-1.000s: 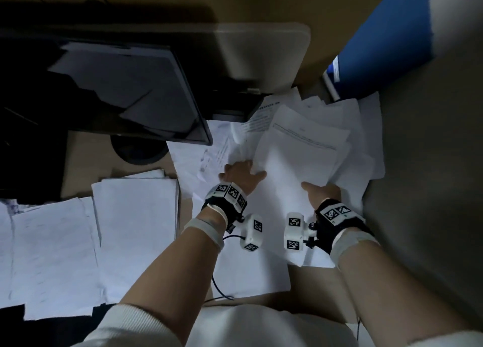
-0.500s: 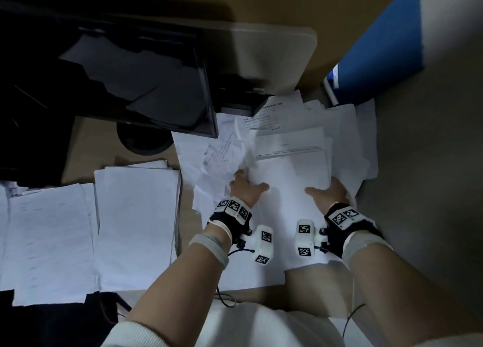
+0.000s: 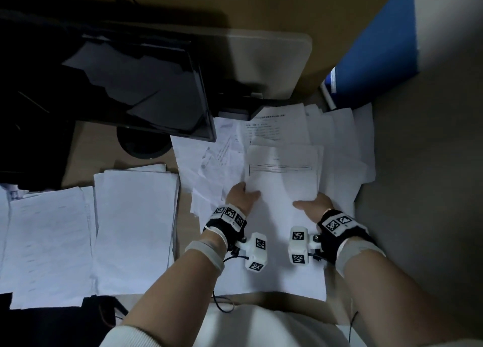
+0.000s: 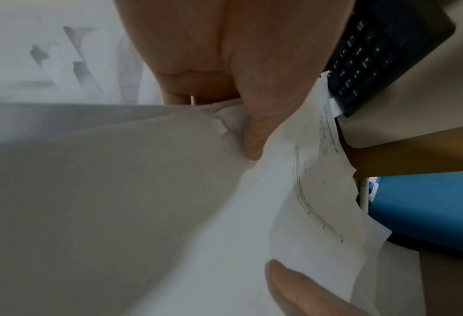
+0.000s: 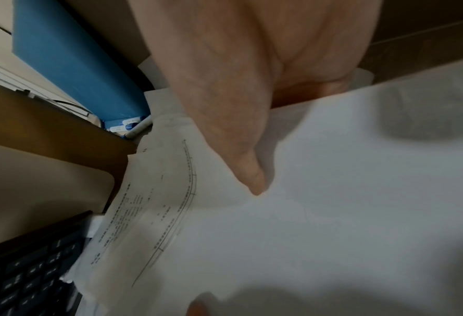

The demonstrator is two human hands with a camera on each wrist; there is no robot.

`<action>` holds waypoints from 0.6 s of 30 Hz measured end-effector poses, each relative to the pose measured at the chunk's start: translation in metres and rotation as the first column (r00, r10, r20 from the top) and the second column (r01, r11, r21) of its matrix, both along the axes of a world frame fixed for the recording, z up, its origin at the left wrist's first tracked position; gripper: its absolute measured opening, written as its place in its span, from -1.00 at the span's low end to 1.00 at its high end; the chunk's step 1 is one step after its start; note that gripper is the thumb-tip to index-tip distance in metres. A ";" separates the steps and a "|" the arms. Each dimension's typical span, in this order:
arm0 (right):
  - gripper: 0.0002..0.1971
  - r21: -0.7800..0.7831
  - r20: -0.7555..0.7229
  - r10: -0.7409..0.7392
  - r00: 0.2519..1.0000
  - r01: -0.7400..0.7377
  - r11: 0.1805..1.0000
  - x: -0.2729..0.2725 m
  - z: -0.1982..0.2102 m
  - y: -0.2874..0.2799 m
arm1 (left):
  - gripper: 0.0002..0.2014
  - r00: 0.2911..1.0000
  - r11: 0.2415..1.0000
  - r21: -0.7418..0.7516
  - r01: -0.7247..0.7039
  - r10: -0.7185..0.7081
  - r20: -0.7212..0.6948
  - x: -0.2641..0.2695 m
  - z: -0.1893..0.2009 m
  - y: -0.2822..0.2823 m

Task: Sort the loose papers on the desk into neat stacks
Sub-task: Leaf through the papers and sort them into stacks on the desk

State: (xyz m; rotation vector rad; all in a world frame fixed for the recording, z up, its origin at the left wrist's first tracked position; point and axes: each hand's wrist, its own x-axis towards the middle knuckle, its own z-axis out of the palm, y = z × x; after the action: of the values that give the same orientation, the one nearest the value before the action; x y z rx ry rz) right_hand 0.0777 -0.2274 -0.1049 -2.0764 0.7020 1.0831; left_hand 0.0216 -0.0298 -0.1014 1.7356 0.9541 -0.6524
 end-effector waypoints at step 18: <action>-0.62 -0.004 -0.167 0.085 0.982 -0.087 0.996 -0.086 0.044 -0.028 | -0.71 0.997 0.998 0.063 -0.017 0.012 0.080 -0.081 0.017 -0.018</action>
State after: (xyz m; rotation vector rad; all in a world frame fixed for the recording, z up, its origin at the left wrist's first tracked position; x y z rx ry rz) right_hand -0.0082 -0.2559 -0.0613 -2.0588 0.7055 1.3159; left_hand -0.0596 -0.0476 -0.0844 1.7961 0.9396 -0.5445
